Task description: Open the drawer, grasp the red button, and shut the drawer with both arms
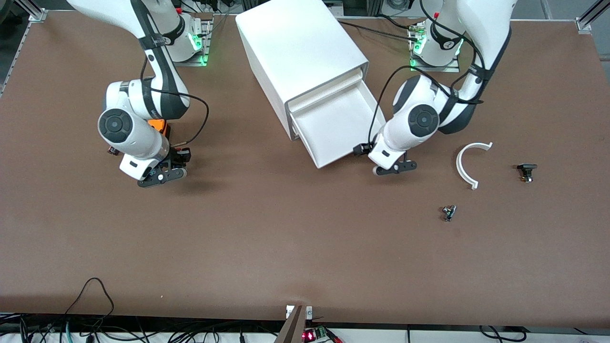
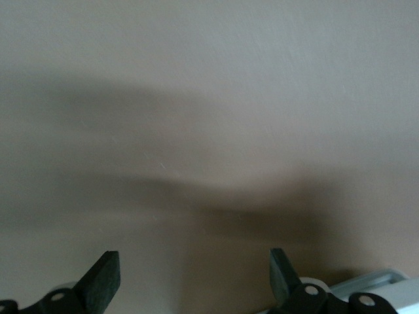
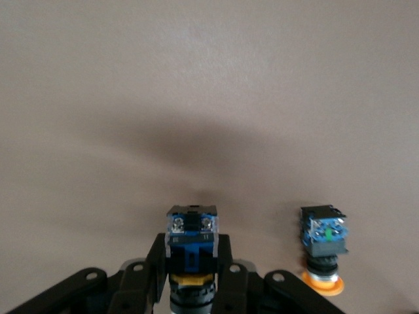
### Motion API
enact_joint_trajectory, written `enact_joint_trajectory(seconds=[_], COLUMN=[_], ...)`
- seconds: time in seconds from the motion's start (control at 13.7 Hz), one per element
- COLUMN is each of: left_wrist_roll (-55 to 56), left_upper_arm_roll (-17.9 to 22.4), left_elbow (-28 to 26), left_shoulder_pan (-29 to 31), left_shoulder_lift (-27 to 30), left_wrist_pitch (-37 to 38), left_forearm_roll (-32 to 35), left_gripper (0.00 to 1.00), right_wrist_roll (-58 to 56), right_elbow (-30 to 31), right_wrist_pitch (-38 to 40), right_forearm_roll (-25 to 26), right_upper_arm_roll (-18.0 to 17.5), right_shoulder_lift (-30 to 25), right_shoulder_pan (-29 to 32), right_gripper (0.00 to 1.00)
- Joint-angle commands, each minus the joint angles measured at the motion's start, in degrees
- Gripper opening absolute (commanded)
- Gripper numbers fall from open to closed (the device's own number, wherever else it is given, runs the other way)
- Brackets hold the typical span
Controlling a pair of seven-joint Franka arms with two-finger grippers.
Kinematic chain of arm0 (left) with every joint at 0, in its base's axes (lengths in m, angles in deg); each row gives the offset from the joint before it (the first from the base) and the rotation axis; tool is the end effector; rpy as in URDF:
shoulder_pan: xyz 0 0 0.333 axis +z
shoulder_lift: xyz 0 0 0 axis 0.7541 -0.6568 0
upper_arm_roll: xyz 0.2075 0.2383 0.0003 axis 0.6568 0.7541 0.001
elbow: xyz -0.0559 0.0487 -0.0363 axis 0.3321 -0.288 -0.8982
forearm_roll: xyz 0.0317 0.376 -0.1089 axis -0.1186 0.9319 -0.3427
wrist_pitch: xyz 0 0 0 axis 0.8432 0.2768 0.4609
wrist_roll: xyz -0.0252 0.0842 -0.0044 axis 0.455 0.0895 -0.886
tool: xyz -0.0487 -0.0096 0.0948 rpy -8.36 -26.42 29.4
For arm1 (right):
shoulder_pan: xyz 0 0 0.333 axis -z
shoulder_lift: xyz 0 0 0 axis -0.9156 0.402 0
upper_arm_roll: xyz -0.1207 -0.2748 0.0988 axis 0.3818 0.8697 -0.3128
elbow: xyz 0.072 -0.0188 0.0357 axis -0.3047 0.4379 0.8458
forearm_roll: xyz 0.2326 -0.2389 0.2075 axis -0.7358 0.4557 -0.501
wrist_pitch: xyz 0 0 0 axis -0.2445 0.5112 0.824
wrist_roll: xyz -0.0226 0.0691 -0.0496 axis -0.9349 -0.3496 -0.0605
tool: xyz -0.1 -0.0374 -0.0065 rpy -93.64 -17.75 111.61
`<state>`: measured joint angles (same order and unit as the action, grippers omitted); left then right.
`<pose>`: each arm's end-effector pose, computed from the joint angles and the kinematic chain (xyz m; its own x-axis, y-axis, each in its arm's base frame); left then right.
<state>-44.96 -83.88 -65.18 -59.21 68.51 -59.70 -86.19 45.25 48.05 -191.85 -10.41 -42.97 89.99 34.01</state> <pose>0.5061 -0.2943 0.2624 0.9549 0.1816 -0.2348 0.2116 -0.9712 0.1093 0.5521 0.1230 0.2605 0.9578 0.2802 -0.0637 0.2832 -0.9580 0.0444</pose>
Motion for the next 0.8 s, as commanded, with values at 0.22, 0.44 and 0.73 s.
enact_joint_trajectory(seconds=[0.22,0.44,0.73], left_wrist_roll=[-0.2,-0.2,-0.3], left_upper_arm_roll=[-8.7,-11.7,-12.4], left_elbow=[-6.5,-8.4,-8.7], left_shoulder_pan=[-0.2,-0.2,-0.1], left_shoulder_lift=[5.1,5.4,5.6], left_wrist_pitch=[0.0,0.0,0.0], left_forearm_roll=[-1.5,-1.5,-1.5], left_gripper=[1.00,1.00,1.00], right_wrist_roll=[2.6,5.3,10.1], right_elbow=[10.9,10.4,4.5], right_wrist_pitch=[-14.4,-14.5,-2.4], right_forearm_roll=[1.0,0.8,0.8], right_upper_arm_roll=[-0.9,-1.0,-1.2], right_shoulder_lift=[-2.0,-1.8,-5.5], right_shoulder_pan=[0.4,0.5,0.5], right_gripper=[0.35,1.00,1.00])
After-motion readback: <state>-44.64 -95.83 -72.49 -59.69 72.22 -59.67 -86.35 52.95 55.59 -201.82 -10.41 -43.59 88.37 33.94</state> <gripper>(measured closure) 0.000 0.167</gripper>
